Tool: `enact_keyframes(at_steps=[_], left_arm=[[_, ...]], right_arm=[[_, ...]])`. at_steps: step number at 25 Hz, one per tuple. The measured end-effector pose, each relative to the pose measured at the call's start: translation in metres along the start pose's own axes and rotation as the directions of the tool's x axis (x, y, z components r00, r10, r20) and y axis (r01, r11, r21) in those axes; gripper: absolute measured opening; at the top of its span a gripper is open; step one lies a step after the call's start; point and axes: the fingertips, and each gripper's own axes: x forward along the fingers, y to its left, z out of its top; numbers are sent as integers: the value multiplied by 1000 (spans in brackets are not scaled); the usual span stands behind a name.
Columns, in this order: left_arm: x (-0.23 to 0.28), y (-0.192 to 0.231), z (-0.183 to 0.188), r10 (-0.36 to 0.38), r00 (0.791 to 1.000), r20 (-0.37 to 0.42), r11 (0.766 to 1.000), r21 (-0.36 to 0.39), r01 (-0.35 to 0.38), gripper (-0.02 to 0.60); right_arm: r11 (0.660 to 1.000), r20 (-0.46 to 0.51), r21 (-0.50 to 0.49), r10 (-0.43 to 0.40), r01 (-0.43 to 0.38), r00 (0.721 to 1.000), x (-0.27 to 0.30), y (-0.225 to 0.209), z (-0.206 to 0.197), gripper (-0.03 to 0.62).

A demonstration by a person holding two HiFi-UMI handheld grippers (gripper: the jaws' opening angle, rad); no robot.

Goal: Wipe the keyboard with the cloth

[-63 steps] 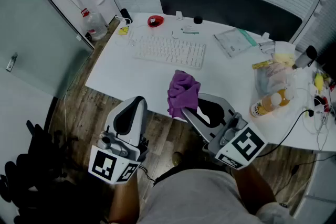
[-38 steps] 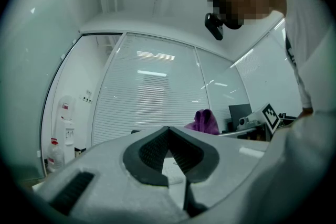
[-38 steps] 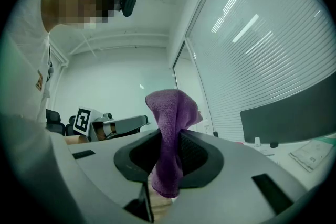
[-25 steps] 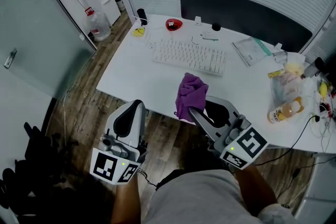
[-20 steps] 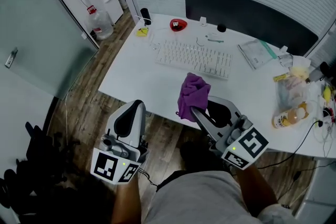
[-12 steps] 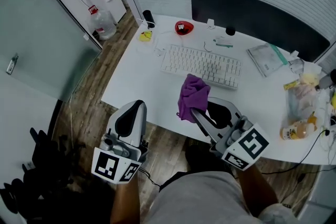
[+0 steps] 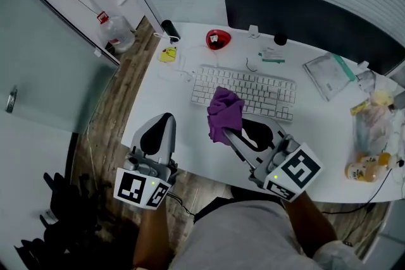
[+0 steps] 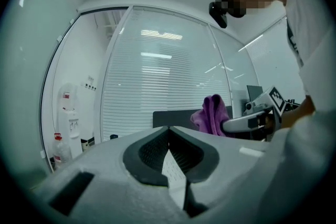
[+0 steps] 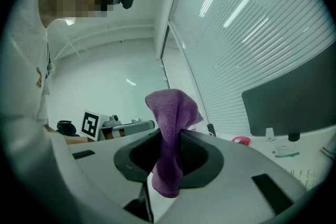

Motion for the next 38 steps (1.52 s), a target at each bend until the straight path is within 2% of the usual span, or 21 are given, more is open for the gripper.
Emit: enact_keyframes(at_steps=[10,15,18,21,26,31,34,38], left_arm=[[47,29,-39,-41,993,-110,999,-23,39,15],[68,44,-69,-106,975,-193,994,-32,102,15],[81,52,-86,-147,956,-253,989,-46,140,15],[92,60,-106,-189,925,-330,982,-79,172,15],[108,69,-144,-256,845,-469,966,-149,211,18],[121,80,-170,-315,777,-546,947,-236,218,23],[127,84,-183,-354,733,-581,932,-279,230,120],[134,91,-196,-384,690,-613,920,-320,228,127]], right_arm=[[987,-74,73,-136,142,988,20,-50,-6,84],[962,-129,117,-231,246,964,31,-67,-16,84],[947,-160,126,-275,296,948,42,-74,-20,84],[931,-185,129,-317,343,930,54,-79,-23,84],[902,-273,97,-383,421,883,75,-92,-33,84],[875,-369,80,-419,477,829,103,-104,-48,84],[862,-427,74,-426,501,797,121,-108,-61,84],[848,-499,80,-421,524,758,142,-114,-81,84]])
